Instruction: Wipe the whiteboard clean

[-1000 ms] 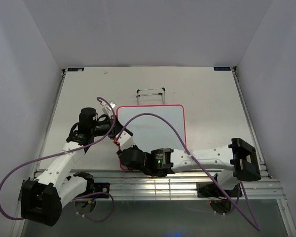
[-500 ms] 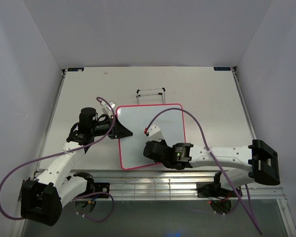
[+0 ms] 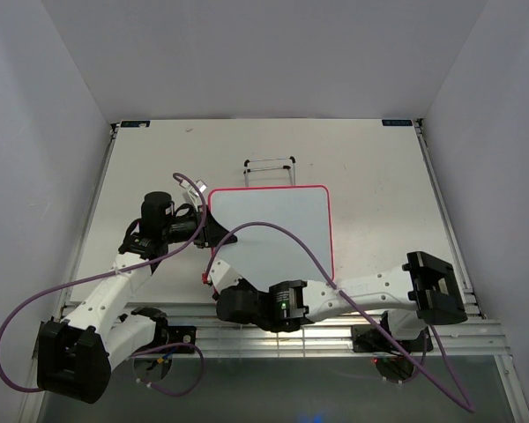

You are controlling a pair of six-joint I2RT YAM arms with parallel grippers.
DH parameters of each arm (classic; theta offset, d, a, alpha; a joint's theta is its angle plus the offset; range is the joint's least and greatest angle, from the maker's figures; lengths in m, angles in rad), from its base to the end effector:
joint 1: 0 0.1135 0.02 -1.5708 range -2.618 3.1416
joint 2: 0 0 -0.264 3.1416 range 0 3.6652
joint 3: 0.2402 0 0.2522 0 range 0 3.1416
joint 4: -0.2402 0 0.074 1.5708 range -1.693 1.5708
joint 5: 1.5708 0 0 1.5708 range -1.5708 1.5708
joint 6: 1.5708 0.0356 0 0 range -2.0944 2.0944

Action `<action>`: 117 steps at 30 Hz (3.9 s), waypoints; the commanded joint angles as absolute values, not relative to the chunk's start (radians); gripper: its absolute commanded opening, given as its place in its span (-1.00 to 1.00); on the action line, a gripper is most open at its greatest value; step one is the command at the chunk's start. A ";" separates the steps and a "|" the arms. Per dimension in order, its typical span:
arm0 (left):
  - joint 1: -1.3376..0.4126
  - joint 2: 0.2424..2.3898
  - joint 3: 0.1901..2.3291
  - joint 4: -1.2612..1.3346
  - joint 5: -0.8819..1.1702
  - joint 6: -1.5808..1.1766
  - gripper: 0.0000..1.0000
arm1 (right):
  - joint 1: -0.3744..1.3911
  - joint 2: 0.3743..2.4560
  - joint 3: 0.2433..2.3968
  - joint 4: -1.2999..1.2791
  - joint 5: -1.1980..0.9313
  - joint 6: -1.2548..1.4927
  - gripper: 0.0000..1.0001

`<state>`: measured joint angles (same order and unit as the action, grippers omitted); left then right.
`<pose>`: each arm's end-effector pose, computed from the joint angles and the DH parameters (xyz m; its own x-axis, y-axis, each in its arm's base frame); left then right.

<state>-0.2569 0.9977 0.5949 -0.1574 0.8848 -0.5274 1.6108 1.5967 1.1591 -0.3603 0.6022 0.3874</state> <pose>0.1937 -0.0794 0.2432 -0.8442 -0.1078 -0.5251 0.4283 0.4534 -0.7816 0.0063 0.3468 0.2540 -0.2905 -0.5255 -0.7997 -0.7879 0.6056 -0.1117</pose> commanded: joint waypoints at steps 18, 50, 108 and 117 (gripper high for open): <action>-0.270 1.000 0.587 -0.199 0.867 -0.480 -1.00 | 1.353 1.497 1.098 -0.511 0.707 0.502 -0.85; -0.270 0.989 0.584 -0.192 0.888 -0.482 -1.00 | 1.388 1.290 0.764 -0.001 0.962 0.586 -0.84; -0.270 0.983 0.586 -0.202 0.861 -0.483 -1.00 | 1.601 1.503 1.006 0.002 0.985 0.626 -0.85; -0.270 0.989 0.586 -0.201 0.865 -0.482 -1.00 | 1.556 1.418 0.870 -0.222 1.077 0.824 -0.85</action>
<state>-0.2584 1.0000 0.5949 -0.1795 0.8993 -0.5388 1.5833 1.4487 0.9180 -0.1143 0.9962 0.7303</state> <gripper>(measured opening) 0.138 0.360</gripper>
